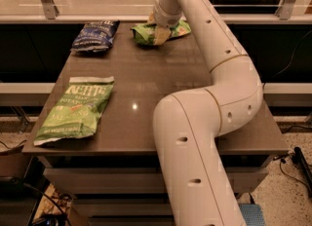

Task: Move green rice chip bag near green jalapeno chip bag

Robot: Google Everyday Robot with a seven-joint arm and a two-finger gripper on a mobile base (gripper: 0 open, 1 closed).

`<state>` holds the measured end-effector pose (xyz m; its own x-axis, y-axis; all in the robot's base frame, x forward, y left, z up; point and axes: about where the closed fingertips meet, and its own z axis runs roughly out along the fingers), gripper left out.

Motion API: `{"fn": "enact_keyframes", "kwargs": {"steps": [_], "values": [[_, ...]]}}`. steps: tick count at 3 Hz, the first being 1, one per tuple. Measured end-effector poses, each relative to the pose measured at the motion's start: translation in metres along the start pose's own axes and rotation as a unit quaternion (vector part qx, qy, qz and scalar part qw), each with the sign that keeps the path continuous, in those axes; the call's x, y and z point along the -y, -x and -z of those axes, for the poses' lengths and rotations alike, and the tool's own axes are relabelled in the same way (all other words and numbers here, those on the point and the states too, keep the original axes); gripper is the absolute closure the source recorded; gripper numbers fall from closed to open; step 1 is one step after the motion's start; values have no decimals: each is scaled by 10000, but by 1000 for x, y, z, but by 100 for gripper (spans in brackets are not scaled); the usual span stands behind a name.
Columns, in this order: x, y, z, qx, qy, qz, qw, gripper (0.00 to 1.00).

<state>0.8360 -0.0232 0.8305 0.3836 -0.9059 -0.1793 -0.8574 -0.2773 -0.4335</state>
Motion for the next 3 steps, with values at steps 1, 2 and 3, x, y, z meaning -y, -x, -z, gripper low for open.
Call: {"fn": "enact_keyframes", "kwargs": {"steps": [1,2,3], "values": [[0,10,10,-5,61,51,10000,100],[1,18,25,-51,81,72,9999,100],[3,25,45,-152,63,81,9998,100]]}}
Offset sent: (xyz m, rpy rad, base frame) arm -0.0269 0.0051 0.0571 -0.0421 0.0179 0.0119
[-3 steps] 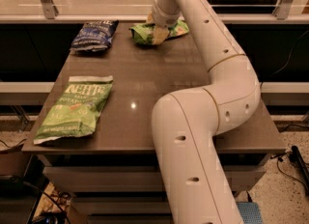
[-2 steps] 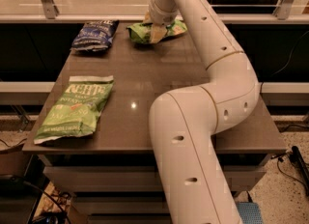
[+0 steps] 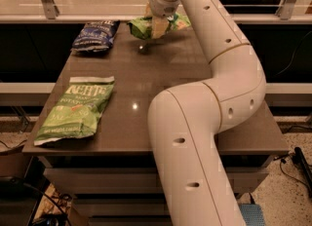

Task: Move green rice chip bag near green jalapeno chip bag

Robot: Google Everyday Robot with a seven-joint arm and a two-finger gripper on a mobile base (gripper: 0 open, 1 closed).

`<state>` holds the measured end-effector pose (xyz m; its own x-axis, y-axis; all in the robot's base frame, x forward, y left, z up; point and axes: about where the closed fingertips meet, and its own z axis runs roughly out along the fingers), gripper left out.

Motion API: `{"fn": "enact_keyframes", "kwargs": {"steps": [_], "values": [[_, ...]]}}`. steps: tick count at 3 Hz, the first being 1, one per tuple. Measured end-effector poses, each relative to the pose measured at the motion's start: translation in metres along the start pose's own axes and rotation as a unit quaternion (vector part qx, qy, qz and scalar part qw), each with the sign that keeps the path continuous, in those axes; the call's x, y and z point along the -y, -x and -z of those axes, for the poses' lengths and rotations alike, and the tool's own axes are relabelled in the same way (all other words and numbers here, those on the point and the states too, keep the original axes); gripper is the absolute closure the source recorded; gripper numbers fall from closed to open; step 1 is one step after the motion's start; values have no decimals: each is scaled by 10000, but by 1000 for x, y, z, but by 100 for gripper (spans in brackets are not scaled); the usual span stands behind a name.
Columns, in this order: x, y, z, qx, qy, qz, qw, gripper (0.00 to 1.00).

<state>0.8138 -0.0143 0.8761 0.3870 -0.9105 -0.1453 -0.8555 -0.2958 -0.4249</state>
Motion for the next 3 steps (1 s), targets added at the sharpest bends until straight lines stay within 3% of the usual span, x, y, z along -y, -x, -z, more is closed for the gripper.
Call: {"fn": "enact_keyframes", "kwargs": {"steps": [3], "values": [[-1,21,61,6,-150,-64,9999,100]]}}
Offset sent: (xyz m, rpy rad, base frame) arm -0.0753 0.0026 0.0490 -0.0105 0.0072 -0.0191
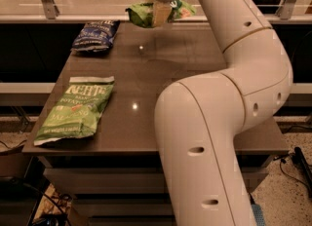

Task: Move green rice chip bag near green jalapeno chip bag

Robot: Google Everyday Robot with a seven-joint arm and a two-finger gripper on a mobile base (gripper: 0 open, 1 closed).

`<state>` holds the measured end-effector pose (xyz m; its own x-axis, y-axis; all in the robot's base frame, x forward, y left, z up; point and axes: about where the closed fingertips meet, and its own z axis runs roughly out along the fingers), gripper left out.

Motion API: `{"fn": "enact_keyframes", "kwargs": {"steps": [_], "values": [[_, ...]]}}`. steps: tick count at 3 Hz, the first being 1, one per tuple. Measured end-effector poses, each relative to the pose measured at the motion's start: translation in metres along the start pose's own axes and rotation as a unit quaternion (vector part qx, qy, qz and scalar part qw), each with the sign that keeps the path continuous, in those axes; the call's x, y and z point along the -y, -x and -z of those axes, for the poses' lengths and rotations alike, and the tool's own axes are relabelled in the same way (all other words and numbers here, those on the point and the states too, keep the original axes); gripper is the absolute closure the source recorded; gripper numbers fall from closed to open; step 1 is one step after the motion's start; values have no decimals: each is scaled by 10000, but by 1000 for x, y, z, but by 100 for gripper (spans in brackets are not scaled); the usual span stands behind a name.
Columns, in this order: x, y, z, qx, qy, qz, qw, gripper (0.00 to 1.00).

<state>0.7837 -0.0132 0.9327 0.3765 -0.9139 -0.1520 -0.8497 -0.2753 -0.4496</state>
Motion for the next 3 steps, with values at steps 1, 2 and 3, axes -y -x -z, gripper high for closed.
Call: {"fn": "enact_keyframes", "kwargs": {"steps": [1,2,3], "values": [[-9,5,21,-3,-99,-14,10000,100],[-26,12,30,-26,-139,-5,9999,100],[-45,27,56,-1,-393,11,9992,100]]}}
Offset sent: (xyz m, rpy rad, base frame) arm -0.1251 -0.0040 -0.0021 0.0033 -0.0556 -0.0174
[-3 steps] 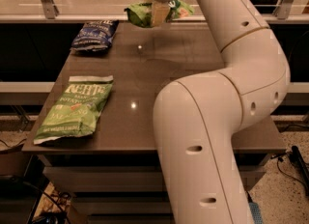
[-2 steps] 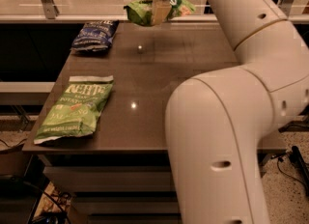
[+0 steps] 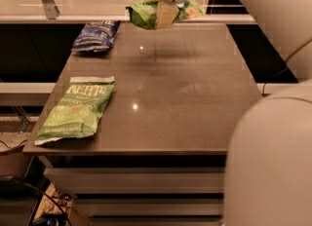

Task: Move green rice chip bag near green jalapeno chip bag

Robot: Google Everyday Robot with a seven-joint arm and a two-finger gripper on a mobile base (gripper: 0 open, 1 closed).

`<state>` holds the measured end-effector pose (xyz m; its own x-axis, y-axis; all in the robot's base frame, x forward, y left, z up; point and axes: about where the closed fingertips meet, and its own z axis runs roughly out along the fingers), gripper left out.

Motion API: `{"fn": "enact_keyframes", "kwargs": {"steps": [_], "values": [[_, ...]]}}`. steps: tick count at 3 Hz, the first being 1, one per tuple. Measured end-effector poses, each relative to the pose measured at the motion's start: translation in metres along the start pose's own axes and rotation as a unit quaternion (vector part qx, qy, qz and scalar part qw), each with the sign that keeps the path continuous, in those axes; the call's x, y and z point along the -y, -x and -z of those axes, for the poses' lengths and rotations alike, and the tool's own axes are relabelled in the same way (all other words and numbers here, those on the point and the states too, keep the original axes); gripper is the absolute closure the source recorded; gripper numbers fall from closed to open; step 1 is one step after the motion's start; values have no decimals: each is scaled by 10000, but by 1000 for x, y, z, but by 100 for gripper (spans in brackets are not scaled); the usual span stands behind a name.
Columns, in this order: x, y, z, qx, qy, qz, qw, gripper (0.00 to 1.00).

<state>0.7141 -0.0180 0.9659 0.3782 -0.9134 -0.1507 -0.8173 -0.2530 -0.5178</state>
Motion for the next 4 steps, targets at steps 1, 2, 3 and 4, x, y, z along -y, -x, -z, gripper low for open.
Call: {"fn": "enact_keyframes", "kwargs": {"steps": [1,2,3,4], "values": [[-38,18,10,85,88,169,9998,100],[-68,29,17,107,190,375,9991,100],[-91,37,25,64,285,545,9981,100],[-115,53,33,-7,450,643,9969,100]]}}
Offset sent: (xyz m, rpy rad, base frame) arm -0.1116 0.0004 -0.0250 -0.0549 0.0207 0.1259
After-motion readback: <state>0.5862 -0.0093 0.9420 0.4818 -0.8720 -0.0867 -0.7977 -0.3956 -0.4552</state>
